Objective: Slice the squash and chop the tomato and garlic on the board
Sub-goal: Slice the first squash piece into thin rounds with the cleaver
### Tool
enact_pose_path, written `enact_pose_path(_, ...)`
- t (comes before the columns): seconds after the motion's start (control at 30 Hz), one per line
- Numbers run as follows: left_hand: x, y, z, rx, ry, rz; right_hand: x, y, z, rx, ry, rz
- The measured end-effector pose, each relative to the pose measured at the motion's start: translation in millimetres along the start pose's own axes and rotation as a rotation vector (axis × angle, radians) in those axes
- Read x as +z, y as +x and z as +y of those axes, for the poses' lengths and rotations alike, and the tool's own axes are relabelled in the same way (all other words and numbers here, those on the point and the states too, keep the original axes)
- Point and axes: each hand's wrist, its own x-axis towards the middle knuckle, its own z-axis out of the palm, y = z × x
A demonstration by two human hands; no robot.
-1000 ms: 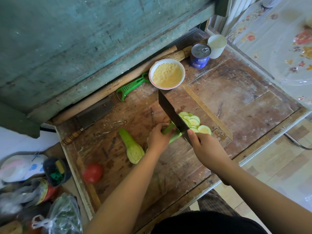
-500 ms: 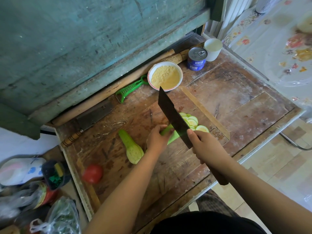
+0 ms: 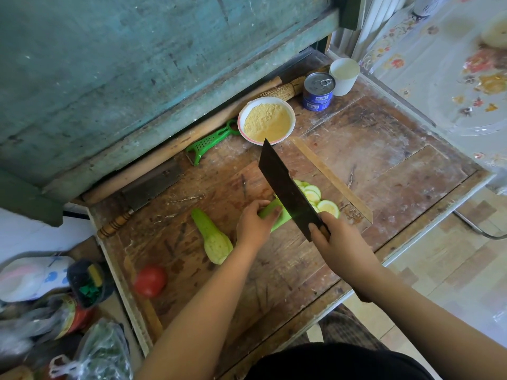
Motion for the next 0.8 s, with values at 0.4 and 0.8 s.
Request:
enact_pose_path(0.4,-0.9,-0.7,2.9,-0.043,0.006,-0.01,5.7,5.9,1.9,0.021,-0.03,0.036)
enact_pose_path(0.8,-1.2,-3.1,7.9,-0.058,0.012,-0.003,1.9,9.6,0.0,-0.002,-0.014,0.037)
